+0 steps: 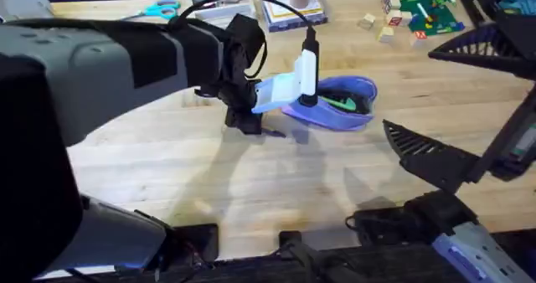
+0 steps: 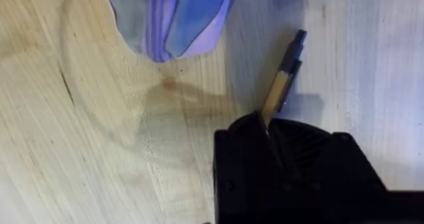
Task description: Unzip the bag, pick up the pens from the table one at a time and place them inside, then zip the bag closed.
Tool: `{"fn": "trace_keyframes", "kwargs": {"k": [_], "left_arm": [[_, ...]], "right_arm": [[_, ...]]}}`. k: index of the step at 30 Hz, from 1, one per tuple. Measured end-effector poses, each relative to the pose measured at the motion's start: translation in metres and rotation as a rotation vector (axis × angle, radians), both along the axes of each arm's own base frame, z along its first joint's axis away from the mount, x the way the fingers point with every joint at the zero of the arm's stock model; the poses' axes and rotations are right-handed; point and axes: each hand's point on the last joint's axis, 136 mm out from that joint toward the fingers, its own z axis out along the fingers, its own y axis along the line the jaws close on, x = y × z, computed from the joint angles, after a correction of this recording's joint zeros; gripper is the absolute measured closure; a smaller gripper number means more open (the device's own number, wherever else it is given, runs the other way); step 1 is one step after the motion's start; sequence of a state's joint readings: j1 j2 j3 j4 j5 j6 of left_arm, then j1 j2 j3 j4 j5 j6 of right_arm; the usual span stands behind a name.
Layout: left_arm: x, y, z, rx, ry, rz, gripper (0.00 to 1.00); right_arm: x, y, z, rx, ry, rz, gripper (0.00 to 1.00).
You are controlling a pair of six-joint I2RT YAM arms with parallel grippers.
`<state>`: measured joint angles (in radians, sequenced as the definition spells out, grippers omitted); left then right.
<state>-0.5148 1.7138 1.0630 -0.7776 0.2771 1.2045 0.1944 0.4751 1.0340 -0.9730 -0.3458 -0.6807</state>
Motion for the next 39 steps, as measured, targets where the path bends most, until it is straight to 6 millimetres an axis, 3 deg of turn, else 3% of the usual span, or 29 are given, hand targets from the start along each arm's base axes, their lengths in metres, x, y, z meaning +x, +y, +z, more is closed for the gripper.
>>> {"fn": "trace_keyframes", "kwargs": {"k": [8, 14, 26, 39], "left_arm": [[0.002, -0.001, 0.001, -0.001, 0.002, 0.027, 0.958], [0.017, -0.001, 0.009, 0.042, 0.009, 0.08, 0.958], [0.061, -0.025, 0.079, -0.034, -0.105, 0.119, 0.958], [0.08, -0.043, 0.13, -0.131, -0.151, 0.182, 0.958]], "right_arm": [[0.0, 0.0, 0.0, 0.0, 0.0, 0.0, 0.003], [0.0, 0.0, 0.0, 0.0, 0.0, 0.0, 0.004], [0.0, 0.0, 0.0, 0.0, 0.0, 0.0, 0.003], [0.0, 0.0, 0.0, 0.0, 0.0, 0.0, 0.003]]}}
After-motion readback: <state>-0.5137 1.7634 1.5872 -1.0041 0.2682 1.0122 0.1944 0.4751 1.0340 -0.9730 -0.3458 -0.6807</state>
